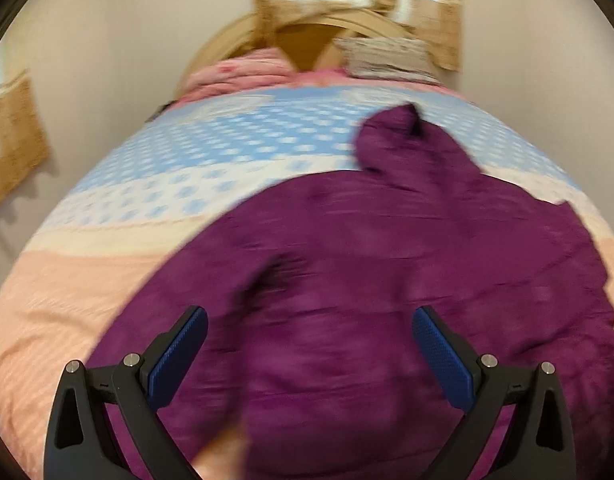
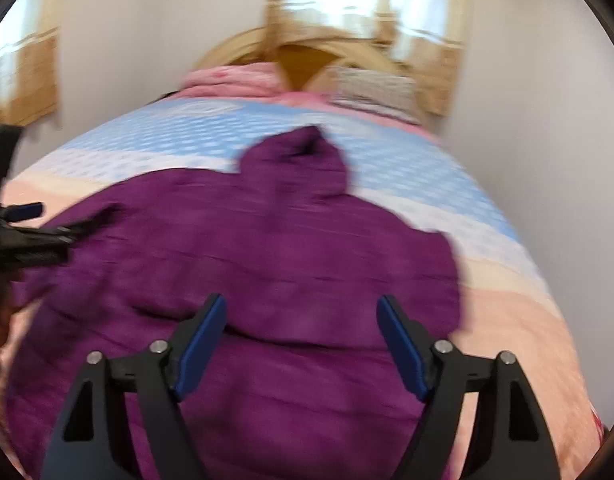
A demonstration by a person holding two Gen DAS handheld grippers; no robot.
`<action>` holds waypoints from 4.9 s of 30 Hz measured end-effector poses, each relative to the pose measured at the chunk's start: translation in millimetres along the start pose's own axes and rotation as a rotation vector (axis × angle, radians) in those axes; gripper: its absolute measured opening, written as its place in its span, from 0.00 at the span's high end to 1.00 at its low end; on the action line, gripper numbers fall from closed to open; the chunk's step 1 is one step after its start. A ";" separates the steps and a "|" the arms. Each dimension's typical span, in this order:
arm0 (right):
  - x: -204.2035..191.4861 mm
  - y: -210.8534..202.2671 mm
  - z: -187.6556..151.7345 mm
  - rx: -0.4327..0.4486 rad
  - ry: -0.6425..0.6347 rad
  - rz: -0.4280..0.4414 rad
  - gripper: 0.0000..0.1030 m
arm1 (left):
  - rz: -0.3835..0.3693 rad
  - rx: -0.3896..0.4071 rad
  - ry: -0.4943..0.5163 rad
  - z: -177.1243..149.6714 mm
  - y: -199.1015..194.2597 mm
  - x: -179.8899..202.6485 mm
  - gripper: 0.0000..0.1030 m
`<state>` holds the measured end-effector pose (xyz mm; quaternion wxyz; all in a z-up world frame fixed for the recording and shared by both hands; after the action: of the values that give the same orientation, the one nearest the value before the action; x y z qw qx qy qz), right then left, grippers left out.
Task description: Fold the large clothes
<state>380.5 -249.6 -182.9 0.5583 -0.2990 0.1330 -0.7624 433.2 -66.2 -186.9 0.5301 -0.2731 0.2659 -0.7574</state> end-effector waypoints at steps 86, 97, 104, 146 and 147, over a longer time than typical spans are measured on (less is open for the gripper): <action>-8.7 149.2 -16.2 -0.234 0.147 0.090 0.47 | 0.234 -0.063 0.057 7.0 117.1 17.7 0.03; -11.8 151.3 -16.2 -0.233 0.123 0.065 0.46 | 0.237 -0.070 0.049 6.5 119.2 17.4 0.01; -8.3 139.1 -11.1 -0.259 0.073 0.053 0.32 | 0.195 -0.021 0.031 25.8 62.4 -1.2 0.01; 12.5 11.6 -40.5 -0.056 0.168 0.141 0.12 | 0.391 0.321 -0.066 12.5 -186.9 -147.0 0.91; 17.9 14.9 -41.2 -0.063 0.185 0.137 0.12 | 0.363 0.323 -0.043 20.5 -177.5 -128.3 0.91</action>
<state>363.5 -276.8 -217.7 0.5847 -0.2349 0.2281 -0.7423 367.8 105.8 -66.4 0.6998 -0.1483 0.1747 -0.6766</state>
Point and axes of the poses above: each gripper's, at about its wrist camera, not at the fingertips, and y roughly the way its jaws point, x to its right, z to its top, the point moved 8 cm from there along y, roughly the way its jaws point, and after that the axes turned 14 degrees about -z, right-handed, at the moved point
